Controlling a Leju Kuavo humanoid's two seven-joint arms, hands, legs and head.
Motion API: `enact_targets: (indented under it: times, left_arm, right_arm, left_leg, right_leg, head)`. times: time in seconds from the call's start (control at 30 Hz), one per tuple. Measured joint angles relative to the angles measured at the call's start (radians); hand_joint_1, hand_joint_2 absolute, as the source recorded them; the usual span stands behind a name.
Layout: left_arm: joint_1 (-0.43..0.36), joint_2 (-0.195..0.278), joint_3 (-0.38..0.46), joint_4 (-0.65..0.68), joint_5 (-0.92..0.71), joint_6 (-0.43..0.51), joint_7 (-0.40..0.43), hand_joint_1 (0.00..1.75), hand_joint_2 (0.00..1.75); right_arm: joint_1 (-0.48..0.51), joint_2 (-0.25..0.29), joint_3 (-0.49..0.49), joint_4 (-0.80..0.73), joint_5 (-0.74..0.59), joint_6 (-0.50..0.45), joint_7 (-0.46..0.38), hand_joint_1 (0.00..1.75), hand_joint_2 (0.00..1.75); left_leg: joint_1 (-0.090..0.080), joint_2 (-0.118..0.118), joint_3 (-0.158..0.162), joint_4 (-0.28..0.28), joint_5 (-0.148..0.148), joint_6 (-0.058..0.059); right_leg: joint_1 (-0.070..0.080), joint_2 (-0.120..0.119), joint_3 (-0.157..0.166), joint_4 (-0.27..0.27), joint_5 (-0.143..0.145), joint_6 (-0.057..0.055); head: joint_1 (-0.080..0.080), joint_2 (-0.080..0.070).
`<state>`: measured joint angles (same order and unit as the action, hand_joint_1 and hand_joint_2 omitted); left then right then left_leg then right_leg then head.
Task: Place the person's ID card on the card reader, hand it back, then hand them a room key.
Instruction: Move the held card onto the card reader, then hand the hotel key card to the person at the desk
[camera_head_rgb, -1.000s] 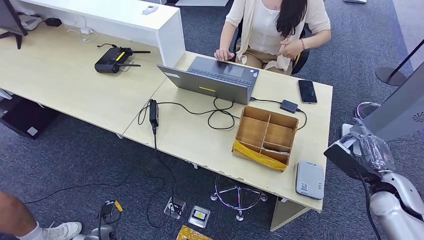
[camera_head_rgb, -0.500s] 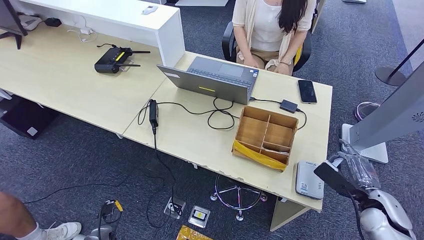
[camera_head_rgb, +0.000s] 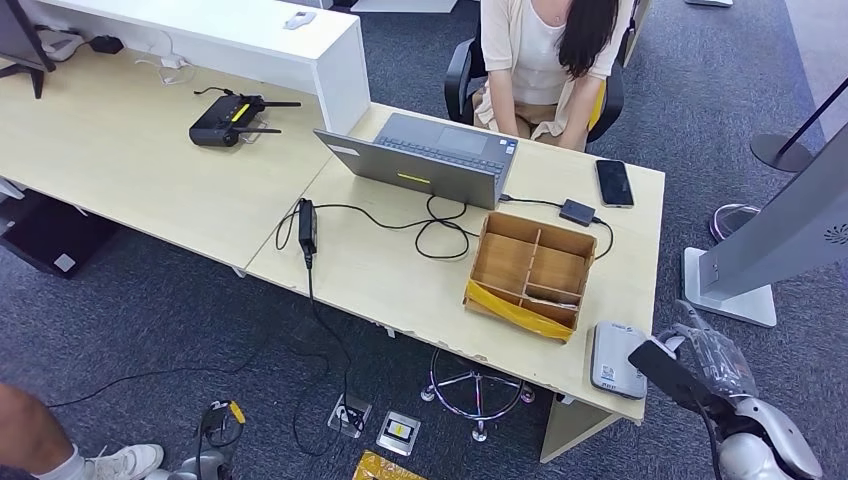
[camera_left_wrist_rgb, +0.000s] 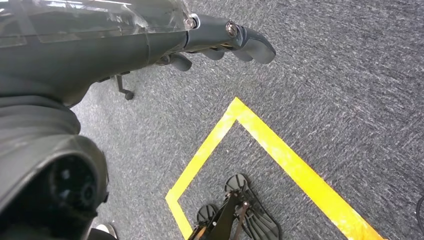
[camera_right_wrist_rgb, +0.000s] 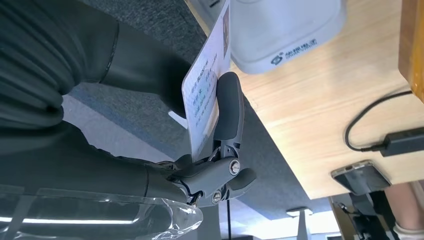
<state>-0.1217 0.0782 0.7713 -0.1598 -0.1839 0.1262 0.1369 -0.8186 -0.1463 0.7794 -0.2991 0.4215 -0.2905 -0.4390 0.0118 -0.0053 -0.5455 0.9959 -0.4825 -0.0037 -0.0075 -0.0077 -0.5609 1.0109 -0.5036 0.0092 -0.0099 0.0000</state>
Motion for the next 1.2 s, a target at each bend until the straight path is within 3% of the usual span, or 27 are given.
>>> enact_targets:
  times: [0.8, 1.03, 1.2]
  left_arm:
    - [0.000, -0.007, 0.000, 0.000, -0.001, 0.008, 0.000, 0.00, 0.00]
    - [0.000, -0.009, 0.000, 0.000, -0.014, -0.001, 0.001, 0.00, 0.00]
    - [0.000, -0.009, 0.000, 0.000, -0.022, -0.027, -0.002, 0.00, 0.00]
  right_arm:
    - [0.013, -0.007, -0.003, 0.000, 0.013, 0.025, -0.003, 1.75, 1.75]
    - [-0.081, -0.004, -0.009, -0.004, 0.020, 0.043, -0.009, 1.75, 1.75]
    - [-0.130, 0.009, -0.033, -0.015, -0.043, 0.095, -0.029, 1.75, 1.75]
  left_leg:
    - [0.000, 0.002, 0.001, 0.000, 0.000, 0.000]
    - [0.000, 0.002, 0.001, 0.000, 0.000, 0.000]
    - [0.000, 0.002, 0.000, 0.000, 0.000, 0.000]
  right_leg:
    - [0.000, 0.002, 0.001, 0.000, 0.000, 0.000]
    - [0.000, 0.002, 0.001, 0.000, 0.000, 0.000]
    - [0.000, 0.002, 0.001, 0.001, 0.000, 0.000]
  head:
    - [0.000, 0.000]
    - [0.000, 0.000]
    - [0.000, 0.000]
